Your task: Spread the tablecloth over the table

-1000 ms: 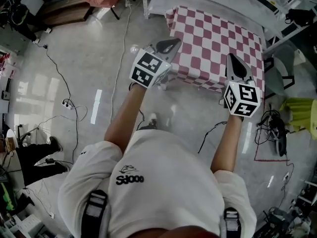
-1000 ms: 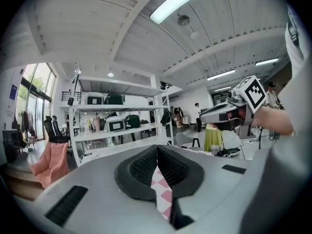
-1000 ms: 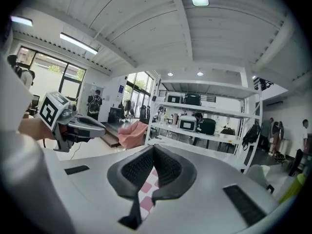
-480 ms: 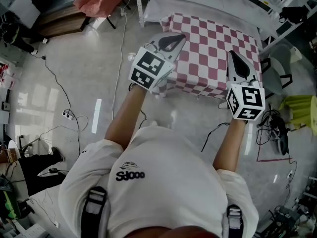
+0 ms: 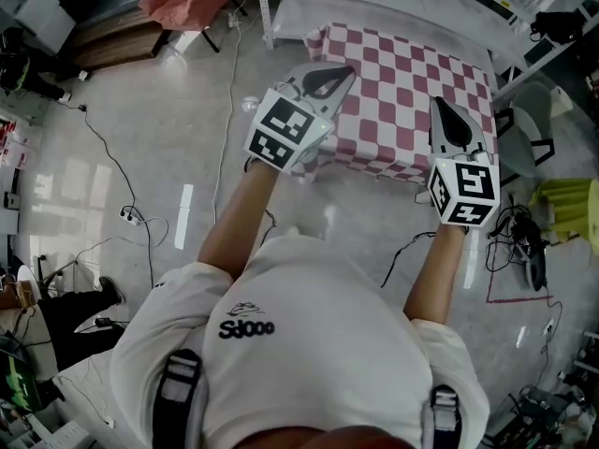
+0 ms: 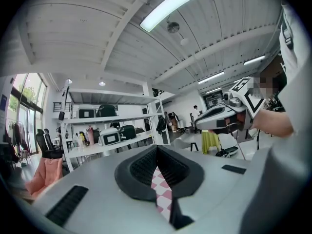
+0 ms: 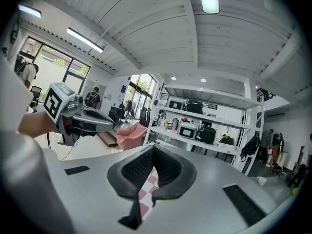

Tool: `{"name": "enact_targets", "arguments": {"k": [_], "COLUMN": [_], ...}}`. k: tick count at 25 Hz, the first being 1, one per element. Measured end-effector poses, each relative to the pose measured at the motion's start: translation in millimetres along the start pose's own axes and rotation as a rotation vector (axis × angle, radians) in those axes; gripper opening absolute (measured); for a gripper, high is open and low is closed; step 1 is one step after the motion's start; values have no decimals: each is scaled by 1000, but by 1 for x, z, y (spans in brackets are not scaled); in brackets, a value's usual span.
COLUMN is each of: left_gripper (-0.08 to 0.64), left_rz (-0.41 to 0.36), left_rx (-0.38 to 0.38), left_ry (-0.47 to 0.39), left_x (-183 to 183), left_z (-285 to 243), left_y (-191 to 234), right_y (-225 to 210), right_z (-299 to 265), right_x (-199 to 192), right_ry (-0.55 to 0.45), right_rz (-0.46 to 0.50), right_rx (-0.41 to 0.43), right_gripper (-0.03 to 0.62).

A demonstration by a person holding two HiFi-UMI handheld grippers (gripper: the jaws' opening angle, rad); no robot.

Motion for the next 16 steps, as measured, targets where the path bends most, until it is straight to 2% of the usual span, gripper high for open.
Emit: {"name": "enact_targets", "arguments": {"k": [16], "left_gripper": [29], "left_rz": [24], "left_rx": [2], "left_ry": [14], "left_x": [-7], "left_z": [-14], "left_y": [5], "right_y": [-7], "right_z": [-9], "right_x": [-14], "right_ry": [38], "right_rz": [-19], "right_rx": [-14], "right_gripper": [21]}}
Point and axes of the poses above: the fingertips, and each gripper's own axes: z backward along the fingers, y to its left, x out of its top, the point moved 10 cm from there along z, backward along the fingers, and after that the axes turned 3 degrees about -x, right-handed, at the moved point
